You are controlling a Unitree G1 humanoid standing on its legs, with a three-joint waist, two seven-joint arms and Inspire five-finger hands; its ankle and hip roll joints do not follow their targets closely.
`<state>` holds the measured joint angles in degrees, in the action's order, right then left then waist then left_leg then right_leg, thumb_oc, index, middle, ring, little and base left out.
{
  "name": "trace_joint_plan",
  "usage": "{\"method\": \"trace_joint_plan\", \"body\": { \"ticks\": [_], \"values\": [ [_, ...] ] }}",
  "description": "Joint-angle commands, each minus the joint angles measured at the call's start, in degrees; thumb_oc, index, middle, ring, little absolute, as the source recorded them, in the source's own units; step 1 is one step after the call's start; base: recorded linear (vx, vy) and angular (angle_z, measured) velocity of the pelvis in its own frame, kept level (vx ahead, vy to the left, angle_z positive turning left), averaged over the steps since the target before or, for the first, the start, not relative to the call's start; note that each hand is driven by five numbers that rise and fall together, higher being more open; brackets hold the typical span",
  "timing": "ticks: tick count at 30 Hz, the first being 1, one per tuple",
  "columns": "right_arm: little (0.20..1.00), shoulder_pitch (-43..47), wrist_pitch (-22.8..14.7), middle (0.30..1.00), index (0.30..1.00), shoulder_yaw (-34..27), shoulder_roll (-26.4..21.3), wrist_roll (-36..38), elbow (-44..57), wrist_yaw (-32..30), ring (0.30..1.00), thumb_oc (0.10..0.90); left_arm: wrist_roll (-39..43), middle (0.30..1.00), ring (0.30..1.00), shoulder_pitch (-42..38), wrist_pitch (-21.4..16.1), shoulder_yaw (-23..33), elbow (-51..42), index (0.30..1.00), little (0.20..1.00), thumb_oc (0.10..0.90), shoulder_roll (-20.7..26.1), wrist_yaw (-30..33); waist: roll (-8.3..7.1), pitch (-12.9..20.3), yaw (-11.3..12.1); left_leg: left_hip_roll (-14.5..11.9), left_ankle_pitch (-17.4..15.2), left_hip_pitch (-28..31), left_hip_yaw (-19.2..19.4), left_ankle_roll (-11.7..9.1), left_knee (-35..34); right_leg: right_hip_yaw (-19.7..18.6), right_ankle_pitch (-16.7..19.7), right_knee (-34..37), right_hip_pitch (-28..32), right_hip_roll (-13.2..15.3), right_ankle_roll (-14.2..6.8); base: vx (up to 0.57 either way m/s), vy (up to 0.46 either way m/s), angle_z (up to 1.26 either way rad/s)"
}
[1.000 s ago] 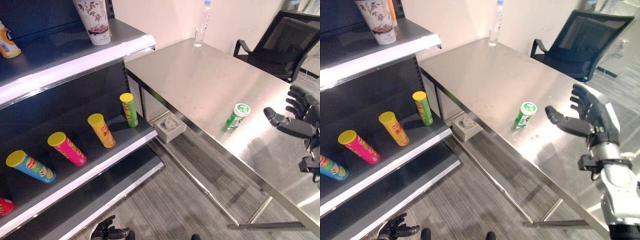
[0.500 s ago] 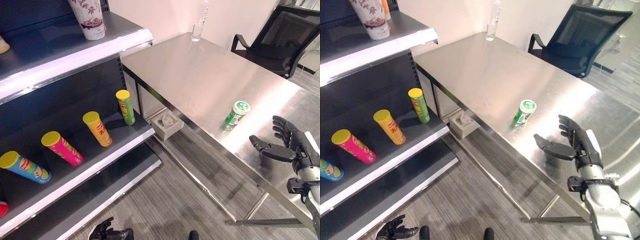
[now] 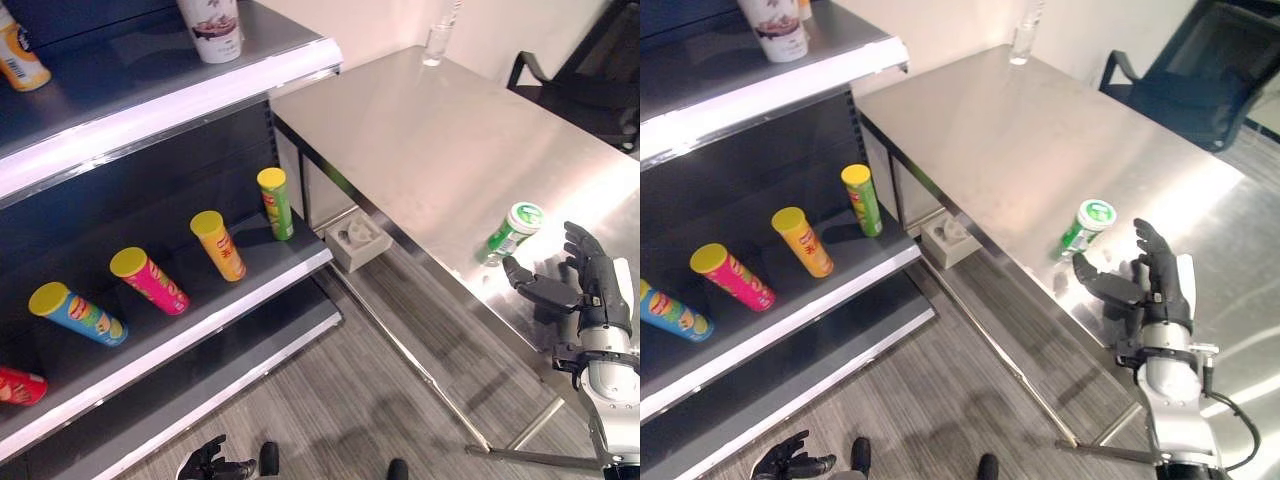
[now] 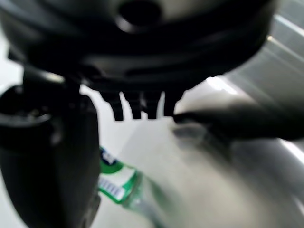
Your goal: Put the goods on the table back onto the shelves and tidy them up.
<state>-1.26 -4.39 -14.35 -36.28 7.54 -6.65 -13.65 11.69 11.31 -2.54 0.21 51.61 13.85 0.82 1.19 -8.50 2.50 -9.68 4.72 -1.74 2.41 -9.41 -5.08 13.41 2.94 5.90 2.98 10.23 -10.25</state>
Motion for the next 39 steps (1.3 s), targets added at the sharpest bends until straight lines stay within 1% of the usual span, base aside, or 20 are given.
{"method": "trace_joint_plan", "body": {
  "ticks": [1,3,17,18,19,20,21,22,32,39],
  "values": [
    [0.9,7.11,-3.7,0.9,0.9,-4.32,-2.89,-1.63,1.47,-3.54,0.9,0.8,0.18,0.9,0.9,-2.86,-2.06,-0.18,0.42,0.9,0.9,0.8,3.06,1.63,-2.85,0.69,1.2,3.4,-3.39,0.27,-1.53,1.5,0.08,-1.51,-3.33,-1.64,-0.51,1.39,-2.23,0.02,-0.001,0.13],
    [0.9,7.61,-3.12,0.9,0.9,-4.23,-3.1,-3.07,1.05,-4.55,0.9,0.8,-0.06,0.9,0.9,-2.85,-2.01,-0.24,0.41,0.9,0.9,0.8,3.28,1.87,-2.97,0.61,1.57,3.66,-3.36,0.0,-2.18,1.56,0.08,-0.94,-3.55,-1.76,-0.36,1.54,-2.21,0.03,-0.004,0.11],
    [0.9,9.02,-2.14,0.9,0.9,-4.17,-2.36,-5.33,-0.35,-7.53,0.9,0.8,0.25,0.9,0.9,-3.16,-1.66,-0.93,-0.12,0.9,0.9,0.8,3.42,2.42,-3.16,0.2,2.68,4.3,-3.54,-0.71,-3.82,1.83,0.08,0.61,-4.35,-2.43,0.04,1.94,-2.29,0.03,-0.007,0.08],
    [0.636,9.19,-2.11,0.636,0.636,-4.27,-2.25,-5.64,-0.28,-7.97,0.636,0.624,0.22,0.9,0.9,-3.2,-1.67,-1.01,-0.05,0.9,0.9,0.8,3.41,2.49,-3.17,0.23,2.69,4.34,-3.57,-0.71,-3.92,1.85,0.08,0.7,-4.37,-2.39,0.09,1.95,-2.27,0.03,-0.008,0.04],
    [0.554,9.43,-2.14,0.554,0.554,-4.38,-2.12,-5.7,-0.5,-8.43,0.554,0.569,0.18,0.9,0.9,-3.19,-1.62,-1.15,-0.06,0.9,0.9,0.8,3.38,2.58,-3.14,0.26,2.74,4.34,-3.62,-0.69,-4.01,1.89,0.08,0.73,-4.42,-2.38,0.14,1.98,-2.24,0.0,0.0,0.0],
    [0.486,9.44,-2.15,0.486,0.486,-4.37,-2.12,-5.71,-0.52,-8.44,0.486,0.524,0.18,0.9,0.9,-3.19,-1.62,-1.16,-0.06,0.9,0.9,0.8,3.39,2.59,-3.14,0.25,2.73,4.34,-3.62,-0.69,-4.02,1.89,0.08,0.74,-4.42,-2.38,0.15,1.98,-2.24,0.0,0.0,0.0],
    [0.328,9.45,-2.15,0.328,0.328,-4.37,-2.12,-5.71,-0.52,-8.45,0.328,0.419,0.18,0.9,0.9,-3.2,-1.62,-1.15,-0.06,0.9,0.9,0.8,3.39,2.59,-3.14,0.25,2.73,4.34,-3.62,-0.69,-4.03,1.89,0.08,0.74,-4.42,-2.38,0.16,1.98,-2.24,0.0,0.0,0.0],
    [0.3,10.28,-2.21,0.3,0.3,-4.25,-1.66,-6.13,-0.77,-9.49,0.3,0.4,0.01,0.9,0.9,-3.48,-1.59,-1.35,0.19,0.9,0.9,0.8,3.39,2.84,-3.09,0.27,2.86,4.37,-3.63,-0.65,-4.11,1.87,0.08,0.9,-4.55,-2.29,0.28,1.93,-2.22,0.0,0.0,0.0],
    [0.3,11.38,-1.9,0.3,0.3,-4.12,-1.45,-8.7,-0.03,-11.34,0.3,0.4,-0.33,0.9,0.9,-3.9,-1.42,-1.54,1.06,0.9,0.9,0.8,3.39,3.21,-3.24,0.54,3.23,4.32,-3.92,-0.1,-4.65,1.85,0.08,1.47,-5.0,-2.08,1.42,1.71,-2.15,0.01,-0.005,0.01],
    [0.3,10.67,-2.38,0.3,0.3,-5.45,-1.91,-10.71,7.82,-10.48,0.3,0.4,-1.2,0.9,0.9,-3.93,-0.82,-0.85,1.97,0.9,0.9,0.8,3.37,3.5,-3.52,1.4,2.91,3.85,-4.23,1.11,-4.68,1.67,0.08,1.98,-5.65,-2.38,2.75,1.46,-1.97,0.0,-0.019,0.03]
  ]
}}
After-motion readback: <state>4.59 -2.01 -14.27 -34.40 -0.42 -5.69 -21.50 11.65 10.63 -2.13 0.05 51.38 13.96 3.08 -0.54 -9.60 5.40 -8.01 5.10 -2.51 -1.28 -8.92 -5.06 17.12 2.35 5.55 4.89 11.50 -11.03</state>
